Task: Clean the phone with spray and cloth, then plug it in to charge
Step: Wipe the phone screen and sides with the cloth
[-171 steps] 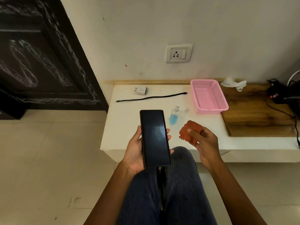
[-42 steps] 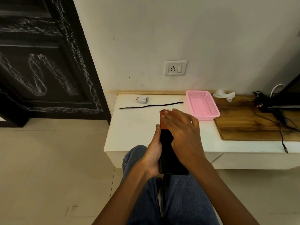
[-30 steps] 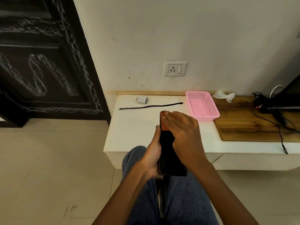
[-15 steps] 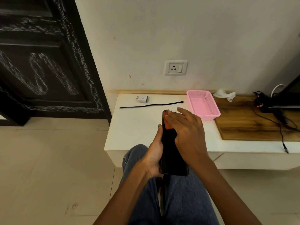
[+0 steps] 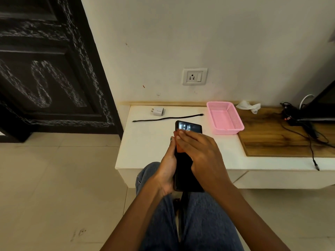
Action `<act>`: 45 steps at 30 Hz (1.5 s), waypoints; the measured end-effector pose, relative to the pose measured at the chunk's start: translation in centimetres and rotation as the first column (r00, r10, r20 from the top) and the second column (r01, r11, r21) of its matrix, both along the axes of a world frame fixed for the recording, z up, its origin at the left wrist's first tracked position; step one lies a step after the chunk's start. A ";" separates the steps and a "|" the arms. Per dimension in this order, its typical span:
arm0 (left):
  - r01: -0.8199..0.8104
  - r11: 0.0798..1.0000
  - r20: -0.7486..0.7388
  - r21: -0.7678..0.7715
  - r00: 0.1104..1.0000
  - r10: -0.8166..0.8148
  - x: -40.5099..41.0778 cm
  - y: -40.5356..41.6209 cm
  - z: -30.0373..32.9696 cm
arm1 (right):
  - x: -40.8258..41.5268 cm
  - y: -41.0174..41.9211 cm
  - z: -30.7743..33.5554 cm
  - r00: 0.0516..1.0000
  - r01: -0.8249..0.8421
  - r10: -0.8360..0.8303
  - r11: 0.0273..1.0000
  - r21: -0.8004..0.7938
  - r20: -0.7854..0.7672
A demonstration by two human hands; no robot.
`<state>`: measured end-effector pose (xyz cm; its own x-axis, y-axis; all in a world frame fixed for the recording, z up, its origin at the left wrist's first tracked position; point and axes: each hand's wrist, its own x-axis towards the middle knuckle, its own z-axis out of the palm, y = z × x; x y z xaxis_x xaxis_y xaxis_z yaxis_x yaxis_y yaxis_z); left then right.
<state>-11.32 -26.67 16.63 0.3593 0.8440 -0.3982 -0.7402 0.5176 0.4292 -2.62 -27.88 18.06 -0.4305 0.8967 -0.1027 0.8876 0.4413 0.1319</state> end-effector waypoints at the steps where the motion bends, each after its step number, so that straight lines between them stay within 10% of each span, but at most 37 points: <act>1: 0.006 1.000 -0.008 0.004 1.000 -0.006 -0.1 -0.1 -0.1 | 0.1 -0.9 0.7 0.889 -0.129 0.071 0.987 -0.099 -0.452; 5: 0.030 1.000 -0.074 0.006 0.997 -0.030 0.0 0.0 -0.2 | 3.5 2.6 3.1 0.768 0.026 0.245 0.911 0.412 -0.591; 45: 0.023 1.000 -0.119 0.004 0.993 -0.023 -1.6 0.0 -0.6 | 3.3 2.8 2.4 0.806 -0.013 0.268 0.900 0.437 -0.528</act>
<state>-12.90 -26.64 16.05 0.3289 0.8381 -0.4353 -0.6713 0.5317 0.5164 0.70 -25.12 20.41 -0.4192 0.7267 0.5442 0.7877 0.5892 -0.1800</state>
